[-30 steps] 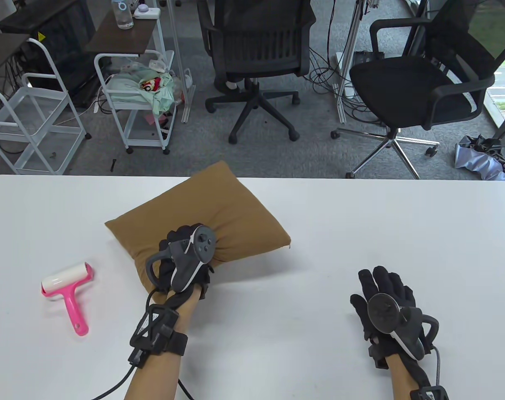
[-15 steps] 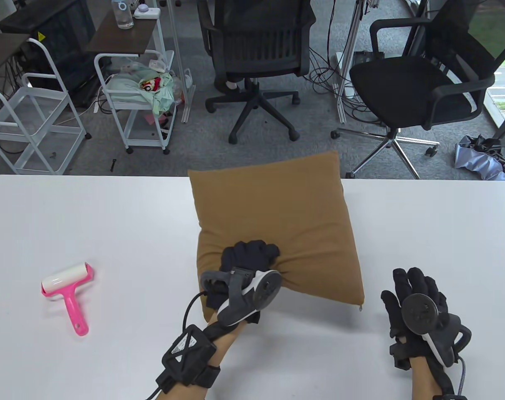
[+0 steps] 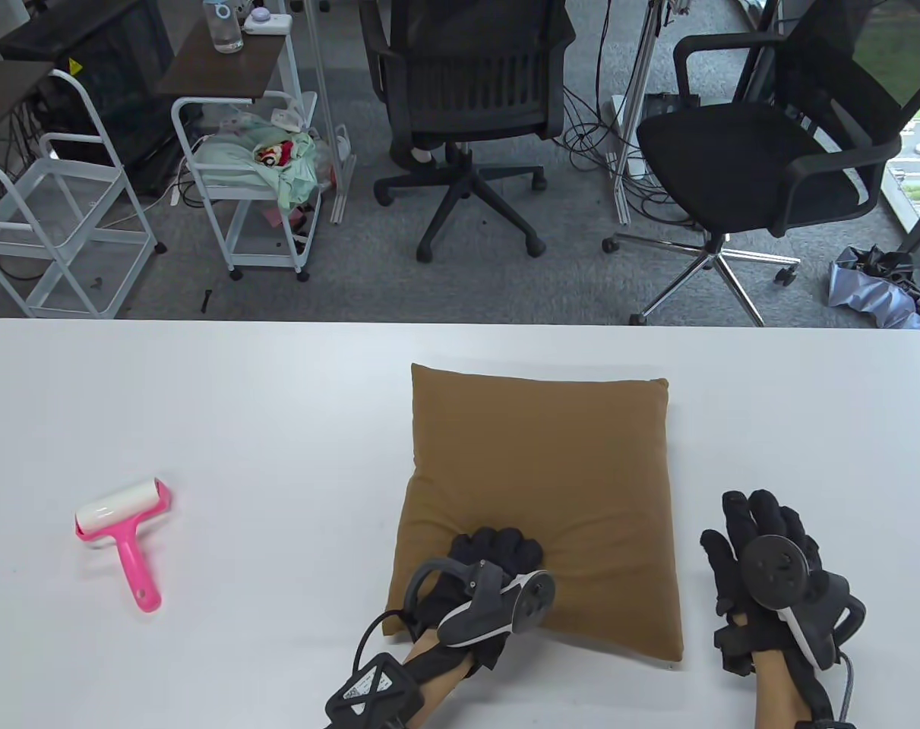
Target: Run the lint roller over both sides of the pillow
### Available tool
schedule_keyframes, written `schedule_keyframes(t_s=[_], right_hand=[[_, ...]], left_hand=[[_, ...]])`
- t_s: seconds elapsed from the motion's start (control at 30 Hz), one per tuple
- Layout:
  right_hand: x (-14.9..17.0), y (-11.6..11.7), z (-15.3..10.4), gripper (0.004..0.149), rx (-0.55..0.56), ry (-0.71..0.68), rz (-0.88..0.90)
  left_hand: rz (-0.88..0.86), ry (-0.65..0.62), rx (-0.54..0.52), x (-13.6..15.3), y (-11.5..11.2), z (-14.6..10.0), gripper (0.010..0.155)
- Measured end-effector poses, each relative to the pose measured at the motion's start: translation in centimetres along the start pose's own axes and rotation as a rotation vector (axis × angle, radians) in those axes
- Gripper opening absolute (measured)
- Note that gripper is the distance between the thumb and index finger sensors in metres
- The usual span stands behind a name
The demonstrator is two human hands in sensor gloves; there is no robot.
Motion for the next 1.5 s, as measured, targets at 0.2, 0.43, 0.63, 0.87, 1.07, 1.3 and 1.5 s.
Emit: schedule_keyframes(t_s=[0.2,0.43,0.63,0.87,1.07,1.3,1.5], right_hand=[[-1.6,0.5,-0.5,0.060,-0.029,-0.052,0.029],[-3.9,3.3,-1.0,0.061,-0.165,-0.103,0.077],[-4.9,5.8,-1.4,0.061,-0.243,-0.132,0.027],[-4.3,6.2,-1.4,0.061,-0.250,-0.123,0.048],[-4.4,6.2,-1.4,0.061,-0.250,-0.124,0.051],[-4.5,6.3,-1.4,0.061,-0.252,-0.127,0.045],[-4.4,6.3,-1.4,0.061,-0.258,-0.128,0.049]], left_hand=[[-0.014,-0.034,0.030,-0.1,-0.5,-0.6,0.085],[-0.145,-0.029,-0.017,1.3,1.1,-0.9,0.085],[-0.265,0.079,-0.085,4.7,3.7,-1.5,0.079],[-0.326,0.230,-0.124,10.9,5.1,-3.0,0.078],[-0.360,0.432,-0.165,18.0,5.1,-5.2,0.079],[-0.379,0.790,-0.124,27.0,1.9,-8.8,0.080],[-0.397,1.113,0.008,33.9,-3.0,-12.2,0.080]])
Point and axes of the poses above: the tracker on the back of each hand, its own x axis roughly to the little-finger side, its own z axis roughly from the wrist to the fingertips, y = z × x, the point moved 4 cm from there along z, roughly from the wrist to the fingertips, and after that the axes turned 13 degrees about z, right-handed, at the moved point
